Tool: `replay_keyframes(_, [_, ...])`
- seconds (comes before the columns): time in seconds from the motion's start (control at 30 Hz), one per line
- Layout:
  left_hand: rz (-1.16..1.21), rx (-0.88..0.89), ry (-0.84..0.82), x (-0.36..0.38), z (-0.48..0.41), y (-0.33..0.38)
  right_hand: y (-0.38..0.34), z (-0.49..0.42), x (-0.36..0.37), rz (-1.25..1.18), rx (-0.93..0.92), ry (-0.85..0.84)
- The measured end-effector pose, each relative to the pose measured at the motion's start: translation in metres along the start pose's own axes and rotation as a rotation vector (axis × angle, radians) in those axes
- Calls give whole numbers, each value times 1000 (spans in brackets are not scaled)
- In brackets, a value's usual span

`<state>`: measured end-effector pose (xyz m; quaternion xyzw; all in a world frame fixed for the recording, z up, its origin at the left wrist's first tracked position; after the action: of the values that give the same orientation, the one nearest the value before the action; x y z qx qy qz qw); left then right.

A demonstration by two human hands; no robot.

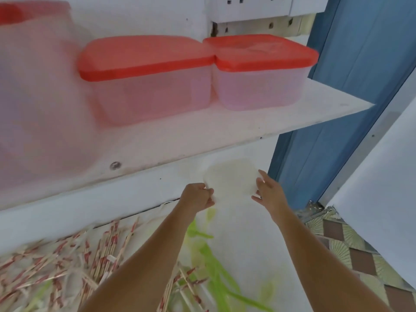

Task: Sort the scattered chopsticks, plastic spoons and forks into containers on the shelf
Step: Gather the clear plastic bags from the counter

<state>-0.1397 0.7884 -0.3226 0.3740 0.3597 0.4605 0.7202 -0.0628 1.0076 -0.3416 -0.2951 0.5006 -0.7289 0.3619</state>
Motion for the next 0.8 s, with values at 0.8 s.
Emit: replay_keyframes(0.8, [-403,228,-3,-117,179,-84,24,139,82,471,-524,202])
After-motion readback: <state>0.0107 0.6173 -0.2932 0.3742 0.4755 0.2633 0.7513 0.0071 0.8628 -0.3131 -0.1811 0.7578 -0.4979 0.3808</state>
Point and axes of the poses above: each hand's wrist, its own z-axis away from the middle knuckle, its own x-axis out of the palm, y = z × x, the point moved 2 cm from there along -z, towards the middle knuckle, and after that the axes turned 5 degrees about -z, right-handed, at the moved point
